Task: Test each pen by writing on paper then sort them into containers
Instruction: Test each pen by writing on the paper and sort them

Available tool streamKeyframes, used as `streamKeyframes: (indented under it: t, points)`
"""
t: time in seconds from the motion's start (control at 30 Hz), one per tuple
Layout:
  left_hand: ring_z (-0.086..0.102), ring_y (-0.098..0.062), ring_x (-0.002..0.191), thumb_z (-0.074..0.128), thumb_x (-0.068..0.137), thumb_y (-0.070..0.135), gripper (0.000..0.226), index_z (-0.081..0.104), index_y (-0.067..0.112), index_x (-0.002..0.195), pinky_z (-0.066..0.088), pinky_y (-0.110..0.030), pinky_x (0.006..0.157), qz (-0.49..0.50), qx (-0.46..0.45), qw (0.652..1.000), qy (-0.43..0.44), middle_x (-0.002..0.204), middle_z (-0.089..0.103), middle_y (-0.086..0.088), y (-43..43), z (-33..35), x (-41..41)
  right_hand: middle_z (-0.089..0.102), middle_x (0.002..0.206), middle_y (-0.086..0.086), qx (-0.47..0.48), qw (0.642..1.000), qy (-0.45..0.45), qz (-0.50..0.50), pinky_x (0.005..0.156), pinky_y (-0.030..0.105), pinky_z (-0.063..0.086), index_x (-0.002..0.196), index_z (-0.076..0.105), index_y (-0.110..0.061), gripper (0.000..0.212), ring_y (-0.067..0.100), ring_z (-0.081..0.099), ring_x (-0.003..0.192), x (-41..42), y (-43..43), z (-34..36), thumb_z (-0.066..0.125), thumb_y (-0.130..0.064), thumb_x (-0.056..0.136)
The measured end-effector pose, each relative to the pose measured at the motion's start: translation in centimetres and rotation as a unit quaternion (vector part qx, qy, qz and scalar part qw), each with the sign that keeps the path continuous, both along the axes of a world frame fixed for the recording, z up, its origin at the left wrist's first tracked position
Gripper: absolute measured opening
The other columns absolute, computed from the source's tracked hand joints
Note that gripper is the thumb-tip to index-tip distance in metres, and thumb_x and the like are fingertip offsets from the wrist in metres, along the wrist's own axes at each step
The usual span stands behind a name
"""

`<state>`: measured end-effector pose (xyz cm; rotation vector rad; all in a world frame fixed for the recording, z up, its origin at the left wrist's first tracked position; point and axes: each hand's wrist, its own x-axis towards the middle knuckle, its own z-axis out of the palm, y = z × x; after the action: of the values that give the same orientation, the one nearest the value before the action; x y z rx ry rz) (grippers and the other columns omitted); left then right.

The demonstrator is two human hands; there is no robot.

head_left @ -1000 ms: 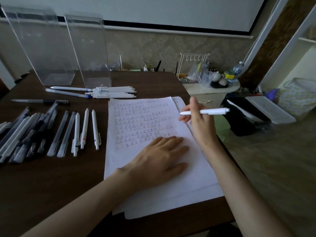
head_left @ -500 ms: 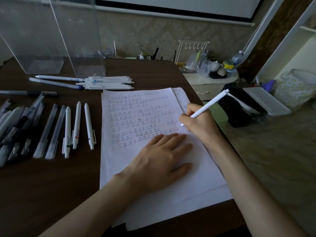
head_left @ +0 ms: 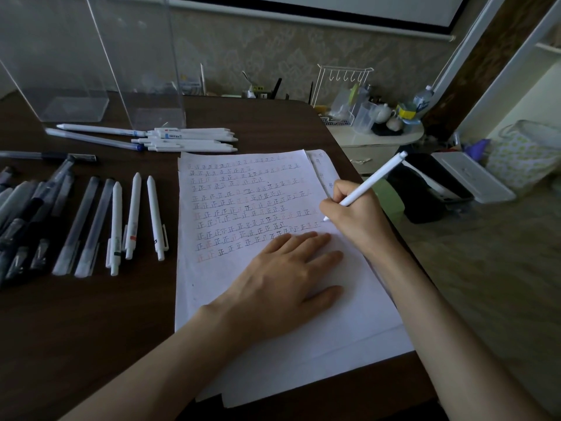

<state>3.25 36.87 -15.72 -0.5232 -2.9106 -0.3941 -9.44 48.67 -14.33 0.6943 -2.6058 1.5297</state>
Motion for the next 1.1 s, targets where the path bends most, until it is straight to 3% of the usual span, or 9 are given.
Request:
streamKeyframes:
  t: [0.2, 0.3, 0.4, 0.5, 0.7, 0.83, 0.97, 1.1]
  points:
    - [0.041, -0.022, 0.131, 0.029, 0.090, 0.054, 0.058, 0.051, 0.020, 0.133, 0.026, -0.032, 0.106, 0.001, 0.003, 1.000, -0.002, 0.142, 0.046, -0.008, 0.00, 0.04, 0.04, 0.024, 0.054, 0.007, 0.005, 1.000, -0.007, -0.006, 0.041, 0.018, 0.027, 0.058, 0.032, -0.008, 0.033, -0.002, 0.045, 0.038, -0.02, 0.02, 0.10, 0.056, 0.004, 0.075]
    - [0.041, -0.023, 0.130, 0.029, 0.091, 0.053, 0.058, 0.051, 0.020, 0.133, 0.027, -0.032, 0.105, -0.001, 0.002, 1.000, -0.004, 0.141, 0.046, -0.008, -0.06, 0.12, 0.03, 0.024, 0.052, 0.004, -0.002, 1.000, -0.009, -0.005, 0.045, 0.024, 0.027, 0.057, 0.032, -0.009, 0.032, -0.001, 0.043, 0.040, -0.12, -0.06, -0.12, 0.057, 0.001, 0.074]
    - [0.041, -0.023, 0.131, 0.029, 0.090, 0.053, 0.058, 0.051, 0.020, 0.133, 0.026, -0.032, 0.105, -0.002, 0.004, 1.000, -0.006, 0.141, 0.046, -0.008, -0.05, 0.14, 0.02, 0.022, 0.050, -0.001, -0.004, 1.000, -0.010, 0.000, 0.047, 0.026, 0.024, 0.056, 0.031, -0.011, 0.028, 0.011, 0.042, 0.050, -0.20, -0.04, -0.16, 0.056, -0.008, 0.069]
    - [0.041, -0.023, 0.130, 0.029, 0.090, 0.053, 0.058, 0.051, 0.021, 0.133, 0.028, -0.032, 0.105, -0.001, 0.008, 1.000, -0.009, 0.141, 0.046, -0.007, 0.04, 0.08, 0.00, 0.026, 0.051, 0.003, -0.003, 1.000, -0.006, 0.007, 0.044, 0.021, 0.029, 0.057, 0.031, -0.011, 0.034, -0.001, 0.045, 0.040, -0.13, 0.11, -0.12, 0.057, 0.002, 0.075]
    - [0.041, -0.023, 0.130, 0.029, 0.090, 0.053, 0.058, 0.051, 0.021, 0.133, 0.028, -0.033, 0.105, -0.002, 0.016, 1.000, -0.007, 0.141, 0.046, -0.007, -0.03, 0.01, 0.04, 0.024, 0.052, 0.002, 0.015, 1.000, -0.004, 0.005, 0.042, 0.016, 0.028, 0.055, 0.029, -0.012, 0.038, 0.002, 0.037, 0.039, -0.03, -0.04, -0.06, 0.058, 0.003, 0.075]
    - [0.043, -0.023, 0.129, 0.030, 0.091, 0.052, 0.057, 0.052, 0.020, 0.131, 0.030, -0.032, 0.104, -0.001, 0.016, 1.000, -0.004, 0.139, 0.048, -0.007, -0.01, 0.01, 0.01, 0.027, 0.045, -0.006, 0.024, 1.000, -0.009, 0.016, 0.046, 0.024, 0.027, 0.054, 0.028, -0.015, 0.039, 0.002, 0.036, 0.041, -0.01, 0.11, -0.17, 0.058, 0.000, 0.075]
    - [0.039, -0.021, 0.131, 0.030, 0.090, 0.053, 0.057, 0.051, 0.021, 0.133, 0.025, -0.028, 0.106, -0.008, 0.029, 1.000, -0.002, 0.142, 0.045, -0.006, -0.08, -0.10, 0.13, 0.024, 0.050, -0.001, 0.013, 1.000, -0.004, 0.006, 0.047, 0.028, 0.020, 0.056, 0.027, -0.016, 0.030, 0.016, 0.031, 0.054, 0.06, 0.15, -0.14, 0.053, -0.010, 0.070]
    - [0.051, -0.023, 0.119, 0.035, 0.090, 0.048, 0.051, 0.059, 0.016, 0.122, 0.035, -0.029, 0.100, -0.001, 0.053, 0.998, 0.014, 0.129, 0.056, -0.006, -0.10, 0.03, 0.10, 0.041, 0.039, -0.008, -0.039, 0.999, 0.002, 0.004, 0.047, 0.024, 0.030, 0.059, 0.037, -0.013, 0.038, 0.006, 0.038, 0.042, 0.06, 0.18, -0.12, 0.064, -0.017, 0.085]
